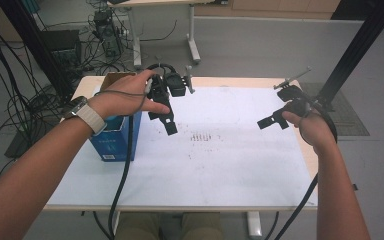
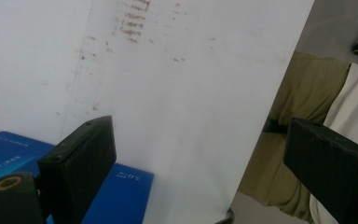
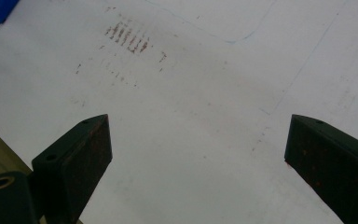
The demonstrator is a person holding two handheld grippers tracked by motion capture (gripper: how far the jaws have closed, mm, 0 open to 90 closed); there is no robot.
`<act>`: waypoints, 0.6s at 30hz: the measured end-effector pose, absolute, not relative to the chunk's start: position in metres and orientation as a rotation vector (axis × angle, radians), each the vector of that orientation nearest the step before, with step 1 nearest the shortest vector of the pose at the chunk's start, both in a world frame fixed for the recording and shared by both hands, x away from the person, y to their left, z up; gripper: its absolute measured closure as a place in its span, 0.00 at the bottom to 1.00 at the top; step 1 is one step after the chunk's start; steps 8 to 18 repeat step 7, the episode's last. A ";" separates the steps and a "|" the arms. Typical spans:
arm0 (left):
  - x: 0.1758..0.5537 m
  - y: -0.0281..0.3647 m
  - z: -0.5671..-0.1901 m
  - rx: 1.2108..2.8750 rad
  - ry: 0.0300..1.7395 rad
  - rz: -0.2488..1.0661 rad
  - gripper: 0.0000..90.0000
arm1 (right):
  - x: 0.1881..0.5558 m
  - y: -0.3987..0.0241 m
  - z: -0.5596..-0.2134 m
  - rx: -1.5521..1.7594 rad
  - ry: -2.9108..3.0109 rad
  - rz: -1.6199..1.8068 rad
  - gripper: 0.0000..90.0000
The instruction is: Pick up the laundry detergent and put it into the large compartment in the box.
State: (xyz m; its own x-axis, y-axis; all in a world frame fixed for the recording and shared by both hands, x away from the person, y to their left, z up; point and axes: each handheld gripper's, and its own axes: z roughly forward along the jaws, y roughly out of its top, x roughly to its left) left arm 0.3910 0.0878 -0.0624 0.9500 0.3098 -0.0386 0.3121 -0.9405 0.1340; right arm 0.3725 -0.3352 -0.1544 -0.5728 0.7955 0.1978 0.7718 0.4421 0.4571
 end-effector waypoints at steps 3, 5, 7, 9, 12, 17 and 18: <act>0.391 0.087 -0.063 2.965 0.478 -0.027 0.11 | 0.372 -0.335 -0.154 1.426 2.629 0.798 0.08; 0.391 0.087 -0.063 2.966 0.475 -0.026 0.11 | 0.372 -0.336 -0.155 1.425 2.628 0.814 0.08; 0.390 0.087 -0.063 2.964 0.477 -0.024 0.11 | 0.371 -0.336 -0.155 1.422 2.629 0.812 0.08; 0.390 0.087 -0.063 2.964 0.477 -0.024 0.11 | 0.371 -0.336 -0.155 1.422 2.629 0.812 0.08; 0.390 0.087 -0.063 2.964 0.477 -0.024 0.11 | 0.371 -0.336 -0.155 1.422 2.629 0.812 0.08; 0.390 0.087 -0.063 2.964 0.477 -0.024 0.11 | 0.371 -0.336 -0.155 1.422 2.629 0.812 0.08; 0.390 0.087 -0.063 2.964 0.477 -0.024 0.11 | 0.371 -0.336 -0.155 1.422 2.629 0.812 0.08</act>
